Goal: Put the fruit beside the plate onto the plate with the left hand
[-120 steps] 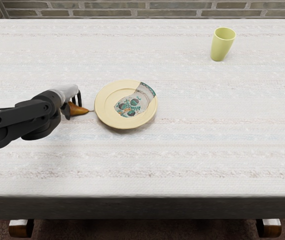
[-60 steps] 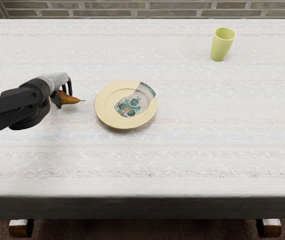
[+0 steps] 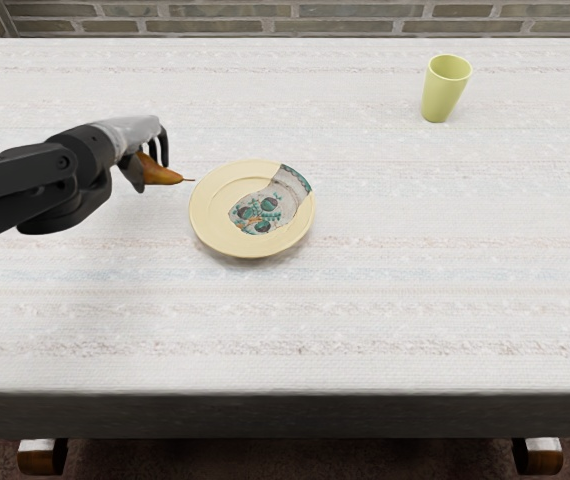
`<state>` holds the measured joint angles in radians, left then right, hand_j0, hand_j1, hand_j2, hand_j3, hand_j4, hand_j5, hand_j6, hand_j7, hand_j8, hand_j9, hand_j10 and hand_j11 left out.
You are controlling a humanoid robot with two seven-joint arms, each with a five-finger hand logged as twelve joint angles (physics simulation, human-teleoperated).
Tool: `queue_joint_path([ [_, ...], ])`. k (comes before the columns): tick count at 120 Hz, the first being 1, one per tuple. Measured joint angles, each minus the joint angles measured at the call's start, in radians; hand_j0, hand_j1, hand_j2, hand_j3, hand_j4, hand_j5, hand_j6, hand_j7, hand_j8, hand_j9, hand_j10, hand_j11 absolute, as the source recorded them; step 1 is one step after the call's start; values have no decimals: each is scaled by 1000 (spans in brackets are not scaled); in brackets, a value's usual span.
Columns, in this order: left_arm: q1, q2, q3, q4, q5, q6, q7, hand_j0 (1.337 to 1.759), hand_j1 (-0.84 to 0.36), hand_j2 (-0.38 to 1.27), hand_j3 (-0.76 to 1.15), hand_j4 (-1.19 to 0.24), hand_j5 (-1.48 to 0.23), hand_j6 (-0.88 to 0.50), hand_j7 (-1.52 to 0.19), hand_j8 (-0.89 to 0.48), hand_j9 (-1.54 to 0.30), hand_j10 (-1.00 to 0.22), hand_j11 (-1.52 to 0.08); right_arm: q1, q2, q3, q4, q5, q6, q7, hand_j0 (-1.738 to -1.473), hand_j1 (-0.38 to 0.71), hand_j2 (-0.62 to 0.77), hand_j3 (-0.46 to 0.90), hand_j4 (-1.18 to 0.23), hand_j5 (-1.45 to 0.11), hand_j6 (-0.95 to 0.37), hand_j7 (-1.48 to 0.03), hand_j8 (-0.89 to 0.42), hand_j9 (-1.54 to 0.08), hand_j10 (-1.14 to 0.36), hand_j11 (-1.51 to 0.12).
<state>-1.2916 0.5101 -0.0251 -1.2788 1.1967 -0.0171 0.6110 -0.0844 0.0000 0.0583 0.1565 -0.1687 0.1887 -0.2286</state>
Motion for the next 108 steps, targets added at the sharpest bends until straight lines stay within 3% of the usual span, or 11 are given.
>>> queue_joint_path([
  [71, 9, -164, -95, 4, -43, -19, 0, 1654, -356, 353, 0, -615, -1032, -493, -981, -467, -966, -657, -973, 0, 0, 0, 0, 0, 0, 0, -1658, -349, 0, 0, 0, 0, 0, 0, 0, 0, 0, 0],
  [108, 29, -271, -101, 94, -42, -18, 0, 1654, -364, 370, 0, -618, -1029, -491, -980, -467, -961, -655, -970, 0, 0, 0, 0, 0, 0, 0, -1658, -349, 0, 0, 0, 0, 0, 0, 0, 0, 0, 0],
])
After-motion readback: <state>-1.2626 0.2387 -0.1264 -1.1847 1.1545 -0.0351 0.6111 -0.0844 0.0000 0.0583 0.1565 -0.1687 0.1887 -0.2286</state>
